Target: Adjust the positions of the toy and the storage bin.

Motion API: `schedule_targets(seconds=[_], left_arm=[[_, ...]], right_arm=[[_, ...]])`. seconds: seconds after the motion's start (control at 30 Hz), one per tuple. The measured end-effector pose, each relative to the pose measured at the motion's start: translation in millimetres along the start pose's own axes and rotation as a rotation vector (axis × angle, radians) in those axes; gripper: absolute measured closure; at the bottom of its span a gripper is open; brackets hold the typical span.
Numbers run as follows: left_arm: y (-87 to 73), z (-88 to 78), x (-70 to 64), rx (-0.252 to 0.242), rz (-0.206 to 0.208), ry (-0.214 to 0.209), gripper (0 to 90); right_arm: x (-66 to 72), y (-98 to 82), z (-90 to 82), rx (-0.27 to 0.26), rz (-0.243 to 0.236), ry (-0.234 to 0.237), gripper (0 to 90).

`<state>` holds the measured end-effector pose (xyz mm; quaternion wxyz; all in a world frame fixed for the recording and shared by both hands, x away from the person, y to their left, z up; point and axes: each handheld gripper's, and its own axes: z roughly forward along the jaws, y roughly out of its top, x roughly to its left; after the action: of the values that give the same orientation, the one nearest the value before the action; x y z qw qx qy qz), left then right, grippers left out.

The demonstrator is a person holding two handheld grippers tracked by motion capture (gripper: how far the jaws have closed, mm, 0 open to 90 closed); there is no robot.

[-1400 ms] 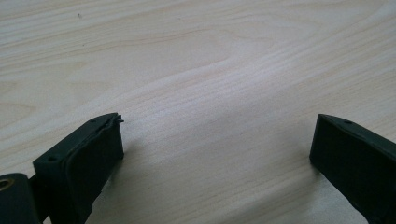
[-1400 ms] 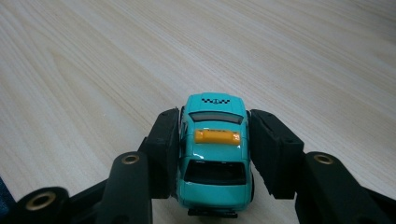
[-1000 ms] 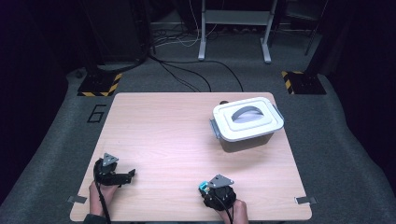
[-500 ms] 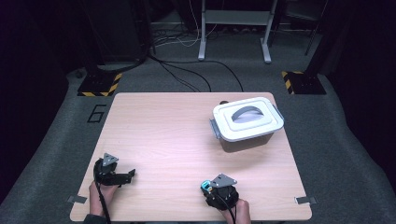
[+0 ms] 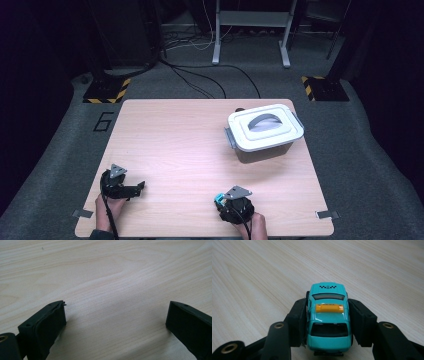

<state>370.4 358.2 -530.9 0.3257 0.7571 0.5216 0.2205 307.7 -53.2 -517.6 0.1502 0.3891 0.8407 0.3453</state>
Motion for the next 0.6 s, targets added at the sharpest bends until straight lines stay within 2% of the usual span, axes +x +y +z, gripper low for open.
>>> schedule_targets(seconds=[0.17, 0.27, 0.53, 0.6], left_arm=[[0.0, 0.1, 0.1, -0.002, 0.001, 0.000, 2.5], [0.0, 0.1, 0.0, -0.002, 0.000, 0.001, 2.6], [-0.1, 0.1, 0.0, -0.002, 0.001, 0.000, 2.5], [-0.1, 0.1, 0.0, -0.002, 0.001, 0.000, 2.6]], right_arm=[[1.3, -0.1, -1.5, -0.007, -0.014, -0.016, 52.3], [1.1, -0.5, -4.9, -0.021, -0.001, -0.024, 52.4], [-3.7, 1.4, -13.8, -0.041, 0.006, -0.039, 52.5], [-6.4, 1.6, -16.6, -0.043, -0.004, -0.042, 52.4]])
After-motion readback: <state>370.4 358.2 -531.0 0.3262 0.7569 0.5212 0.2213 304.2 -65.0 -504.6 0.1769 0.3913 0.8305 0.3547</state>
